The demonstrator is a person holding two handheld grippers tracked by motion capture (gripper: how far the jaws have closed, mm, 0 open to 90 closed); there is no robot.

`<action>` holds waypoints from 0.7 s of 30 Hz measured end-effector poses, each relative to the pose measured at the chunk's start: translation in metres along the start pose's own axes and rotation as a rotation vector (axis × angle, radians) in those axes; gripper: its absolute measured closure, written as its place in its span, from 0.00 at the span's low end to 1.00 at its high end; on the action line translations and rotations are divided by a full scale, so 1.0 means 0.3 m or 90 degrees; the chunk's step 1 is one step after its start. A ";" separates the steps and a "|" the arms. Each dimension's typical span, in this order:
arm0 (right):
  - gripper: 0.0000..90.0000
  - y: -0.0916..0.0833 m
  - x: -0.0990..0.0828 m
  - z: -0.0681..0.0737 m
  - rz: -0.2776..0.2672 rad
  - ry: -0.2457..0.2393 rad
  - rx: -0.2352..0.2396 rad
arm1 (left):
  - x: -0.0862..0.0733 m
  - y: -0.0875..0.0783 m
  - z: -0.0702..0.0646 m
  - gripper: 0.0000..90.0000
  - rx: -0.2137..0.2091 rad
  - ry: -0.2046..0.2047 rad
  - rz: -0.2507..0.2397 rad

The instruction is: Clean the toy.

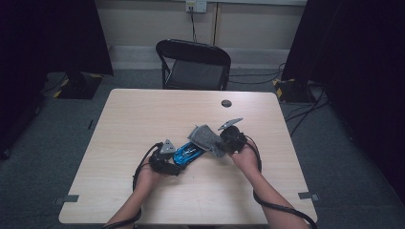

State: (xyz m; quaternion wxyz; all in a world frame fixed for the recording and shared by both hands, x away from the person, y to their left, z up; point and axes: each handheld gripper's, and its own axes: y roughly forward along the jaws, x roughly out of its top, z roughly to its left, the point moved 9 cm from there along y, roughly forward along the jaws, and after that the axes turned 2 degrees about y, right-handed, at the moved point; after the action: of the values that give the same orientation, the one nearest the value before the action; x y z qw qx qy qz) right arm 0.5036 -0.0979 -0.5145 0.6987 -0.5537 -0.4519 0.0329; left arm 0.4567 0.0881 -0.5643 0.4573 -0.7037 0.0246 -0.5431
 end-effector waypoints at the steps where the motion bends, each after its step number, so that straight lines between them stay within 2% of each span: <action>1: 0.85 0.001 -0.003 -0.010 0.001 0.005 -0.004 | 0.000 0.000 0.000 0.26 -0.001 0.000 0.000; 6: 0.85 0.003 -0.014 -0.045 0.005 0.023 -0.009 | 0.000 0.000 0.000 0.26 0.000 -0.001 0.000; 14: 0.85 0.008 -0.009 -0.075 0.001 0.028 -0.024 | 0.000 0.000 0.000 0.26 -0.001 0.000 0.000; 21: 0.85 -0.035 -0.006 -0.126 -0.016 0.049 -0.033 | 0.000 0.000 0.000 0.26 0.000 0.000 0.000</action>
State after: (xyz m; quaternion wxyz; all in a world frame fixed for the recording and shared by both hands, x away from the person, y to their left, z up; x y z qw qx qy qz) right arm 0.5231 -0.1310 -0.5063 0.7016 -0.5664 -0.4323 -0.0089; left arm 0.4567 0.0881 -0.5643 0.4571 -0.7040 0.0243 -0.5431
